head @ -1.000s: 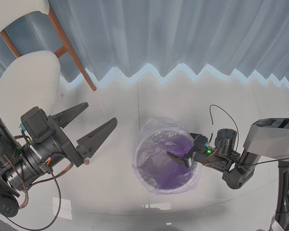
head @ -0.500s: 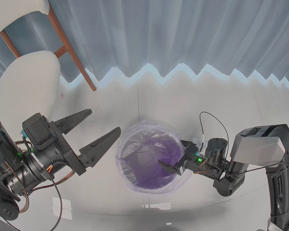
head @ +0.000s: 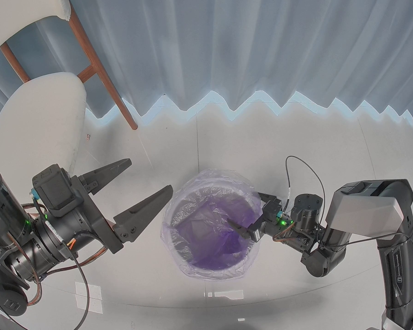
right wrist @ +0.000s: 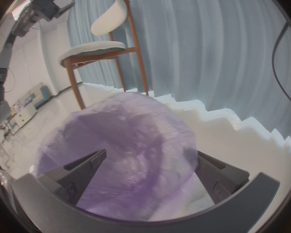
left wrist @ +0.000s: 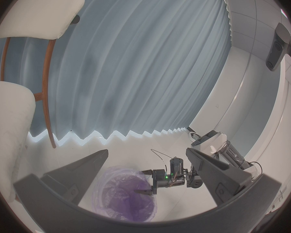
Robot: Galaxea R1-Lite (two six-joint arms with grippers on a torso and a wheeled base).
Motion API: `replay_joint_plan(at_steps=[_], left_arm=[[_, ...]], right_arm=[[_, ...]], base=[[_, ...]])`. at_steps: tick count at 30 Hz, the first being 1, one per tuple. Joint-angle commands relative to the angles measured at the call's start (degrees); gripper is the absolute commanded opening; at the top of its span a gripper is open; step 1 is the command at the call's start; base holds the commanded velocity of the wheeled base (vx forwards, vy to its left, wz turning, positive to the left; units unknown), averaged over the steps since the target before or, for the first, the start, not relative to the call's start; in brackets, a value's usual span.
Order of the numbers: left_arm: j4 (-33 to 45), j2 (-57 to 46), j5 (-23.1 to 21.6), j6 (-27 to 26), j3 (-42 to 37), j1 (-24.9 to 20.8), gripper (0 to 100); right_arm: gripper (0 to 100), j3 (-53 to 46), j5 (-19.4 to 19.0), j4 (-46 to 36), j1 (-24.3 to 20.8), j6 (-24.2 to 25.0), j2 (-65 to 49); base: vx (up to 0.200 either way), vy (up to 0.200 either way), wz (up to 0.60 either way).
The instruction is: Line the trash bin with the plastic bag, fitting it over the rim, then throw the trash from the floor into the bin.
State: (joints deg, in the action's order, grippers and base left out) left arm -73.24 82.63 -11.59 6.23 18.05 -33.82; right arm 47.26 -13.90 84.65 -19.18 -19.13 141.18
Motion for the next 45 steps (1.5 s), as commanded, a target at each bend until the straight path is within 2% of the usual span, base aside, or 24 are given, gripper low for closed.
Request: replay_joint_plan(at_steps=[1,3,9,12,17,19,21,25,28,31,32,33,34,35,37,39,40,41,45], left_arm=[[0.03,0.17,0.08,0.01,-0.30,-0.02,100],[0.03,0.17,-0.01,0.01,-0.30,-0.02,100],[0.12,0.17,-0.01,0.01,-0.48,-0.02,100],[0.12,0.17,-0.01,0.01,-0.48,-0.02,100],[0.99,0.34,0.17,0.10,-0.04,0.95,100],[1.87,0.34,0.26,0.19,0.23,1.47,100],[5.13,0.34,2.10,0.19,1.28,2.35,100],[9.26,0.60,4.91,0.54,2.34,2.44,100],[12.16,2.45,5.00,1.33,2.16,3.49,100],[11.89,5.53,5.09,3.09,2.07,4.20,100],[11.89,5.53,5.09,3.09,2.07,4.20,100],[11.37,6.41,5.27,3.44,2.34,4.29,100],[11.37,6.41,5.27,3.44,2.34,4.20,100],[11.37,6.05,5.27,3.61,2.07,4.29,100],[11.89,5.97,5.27,3.61,1.72,4.55,100],[12.24,6.41,5.27,3.61,1.55,5.43,100],[12.24,6.41,5.27,3.61,1.55,5.43,100],[12.95,9.04,4.74,3.53,1.46,8.59,100],[11.19,18.71,4.83,3.70,2.16,11.49,100]], right_arm=[[100,0.81,2.74,0.43,0.63,-0.03,-1.26],[100,0.20,6.51,1.22,0.54,-0.21,-2.05],[100,-0.07,10.47,3.50,0.46,-0.21,-2.31],[100,-0.86,10.38,4.29,0.46,-0.12,-2.49],[100,-4.81,4.49,5.35,0.54,0.85,-6.00],[100,-6.83,3.79,5.35,0.54,1.90,-7.67],[100,-13.51,3.61,5.35,0.02,6.21,-14.00],[100,-20.37,3.61,5.35,-0.51,13.85,-21.91],[100,-23.36,3.79,5.35,-1.48,24.05,-27.71],[100,-24.32,4.58,5.35,-2.80,35.91,-32.28],[100,-24.32,4.58,5.35,-2.80,35.91,-32.28],[100,-25.11,7.22,5.17,-4.20,44.70,-33.43],[100,-25.11,7.48,5.17,-4.38,45.32,-33.43],[100,-26.08,12.23,4.73,-6.93,52.70,-32.02],[100,-26.87,18.03,4.73,-9.12,58.24,-28.15],[100,-26.78,21.90,5.08,-10.00,60.79,-25.25],[100,-26.78,21.90,5.08,-10.00,60.79,-25.25],[100,-26.34,26.91,5.17,-10.27,63.34,-22.70],[100,-28.98,27.26,5.26,-12.03,69.66,-25.08]], base=[[0.000,0.000,0.00],[0.000,0.000,0.00],[0.000,0.000,0.00],[0.000,0.000,0.00],[0.000,0.000,0.00],[0.000,0.000,0.00],[0.000,0.000,0.00],[0.000,0.000,0.00],[0.000,0.000,0.00],[0.000,0.000,0.00],[0.000,0.000,0.00],[0.000,0.000,0.00],[0.000,0.000,0.00],[0.000,0.000,0.00],[0.000,0.000,0.00],[0.000,0.000,0.00],[0.000,0.000,0.00],[0.000,0.000,0.00],[0.000,0.000,0.00]])
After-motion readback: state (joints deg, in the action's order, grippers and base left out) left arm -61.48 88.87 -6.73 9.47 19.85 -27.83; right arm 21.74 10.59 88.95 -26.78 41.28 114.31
